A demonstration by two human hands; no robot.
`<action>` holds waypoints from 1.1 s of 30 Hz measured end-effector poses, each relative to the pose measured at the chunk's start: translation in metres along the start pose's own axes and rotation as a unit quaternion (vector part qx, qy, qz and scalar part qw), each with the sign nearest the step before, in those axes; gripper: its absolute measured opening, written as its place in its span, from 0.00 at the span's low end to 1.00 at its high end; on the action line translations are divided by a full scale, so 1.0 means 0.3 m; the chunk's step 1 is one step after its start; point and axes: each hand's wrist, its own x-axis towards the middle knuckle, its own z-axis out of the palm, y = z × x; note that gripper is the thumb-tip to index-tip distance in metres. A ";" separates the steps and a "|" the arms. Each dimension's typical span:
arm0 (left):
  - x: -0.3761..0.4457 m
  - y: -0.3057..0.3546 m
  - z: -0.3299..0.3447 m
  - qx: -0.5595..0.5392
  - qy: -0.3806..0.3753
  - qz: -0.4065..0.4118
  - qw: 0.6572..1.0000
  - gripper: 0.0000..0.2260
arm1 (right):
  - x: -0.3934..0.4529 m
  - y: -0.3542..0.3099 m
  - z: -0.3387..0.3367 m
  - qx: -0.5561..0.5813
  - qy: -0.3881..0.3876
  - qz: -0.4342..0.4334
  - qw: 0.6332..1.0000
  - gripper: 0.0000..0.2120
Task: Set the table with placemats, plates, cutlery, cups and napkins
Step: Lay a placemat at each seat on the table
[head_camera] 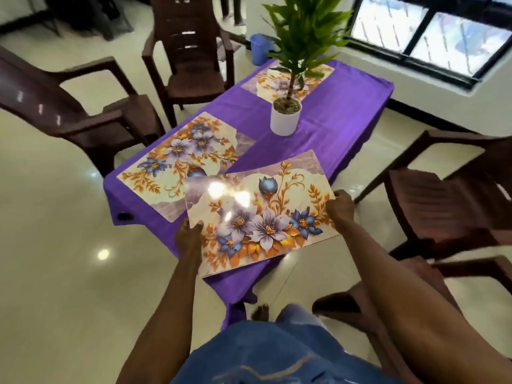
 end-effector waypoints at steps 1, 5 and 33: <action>0.003 0.000 0.010 -0.015 0.024 -0.001 1.000 0.13 | 0.030 -0.032 0.018 -0.008 -0.008 -0.008 1.000 0.16; -0.028 -0.008 0.050 -0.058 0.092 -0.004 0.994 0.12 | 0.154 -0.127 0.086 -0.049 -0.046 -0.046 0.997 0.16; -0.285 0.051 0.749 -0.014 0.348 -0.076 0.934 0.07 | 1.008 -0.179 -0.056 -0.083 -0.356 -0.167 0.916 0.06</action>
